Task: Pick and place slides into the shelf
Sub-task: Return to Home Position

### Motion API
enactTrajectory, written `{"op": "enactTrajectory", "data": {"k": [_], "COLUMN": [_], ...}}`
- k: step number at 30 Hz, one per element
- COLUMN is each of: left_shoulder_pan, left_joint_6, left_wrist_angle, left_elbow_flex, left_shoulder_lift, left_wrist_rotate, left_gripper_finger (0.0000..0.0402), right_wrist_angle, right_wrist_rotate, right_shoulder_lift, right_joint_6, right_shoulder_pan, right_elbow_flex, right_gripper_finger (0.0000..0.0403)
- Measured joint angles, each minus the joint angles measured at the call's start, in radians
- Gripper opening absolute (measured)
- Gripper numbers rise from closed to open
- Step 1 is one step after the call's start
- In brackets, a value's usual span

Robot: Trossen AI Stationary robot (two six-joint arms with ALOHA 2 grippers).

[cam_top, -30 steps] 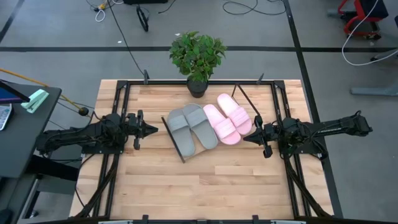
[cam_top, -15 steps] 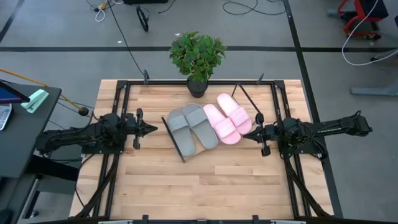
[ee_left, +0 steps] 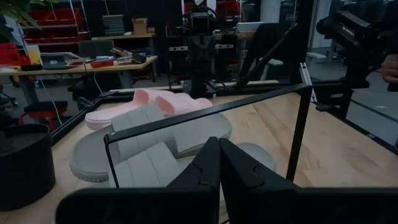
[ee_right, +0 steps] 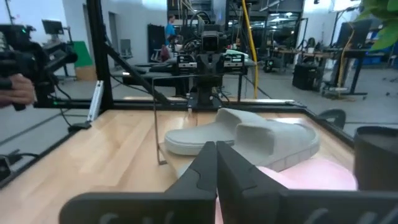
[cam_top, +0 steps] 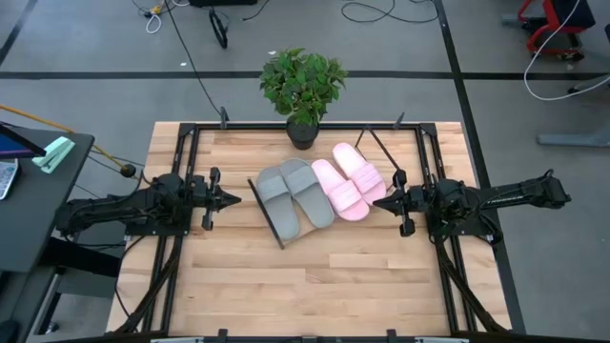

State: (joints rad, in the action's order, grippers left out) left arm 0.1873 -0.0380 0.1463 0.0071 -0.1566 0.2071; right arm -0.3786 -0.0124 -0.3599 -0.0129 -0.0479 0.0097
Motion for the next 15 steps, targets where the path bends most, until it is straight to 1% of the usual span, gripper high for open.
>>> {"op": "enactTrajectory", "data": {"k": [4, 10, 15], "left_shoulder_pan": [0.000, 0.000, 0.000], "left_joint_6": [0.000, 0.000, 0.007], "left_wrist_angle": [-0.001, -0.003, -0.003], "left_elbow_flex": [0.000, 0.000, 0.000], "left_shoulder_lift": [0.000, 0.000, 0.000], "left_wrist_rotate": [0.000, 0.000, 0.000], "left_gripper_finger": [0.0005, 0.0029, 0.0035], "right_wrist_angle": [0.001, 0.002, 0.005], "right_wrist_rotate": [0.021, 0.021, 0.021], "right_shoulder_lift": [0.000, 0.000, 0.000], "right_joint_6": [-0.020, -0.033, -0.048], "right_shoulder_pan": [0.000, 0.000, 0.000], "right_elbow_flex": [0.000, 0.000, 0.000], "right_gripper_finger": [0.0002, 0.0006, 0.0008]}}
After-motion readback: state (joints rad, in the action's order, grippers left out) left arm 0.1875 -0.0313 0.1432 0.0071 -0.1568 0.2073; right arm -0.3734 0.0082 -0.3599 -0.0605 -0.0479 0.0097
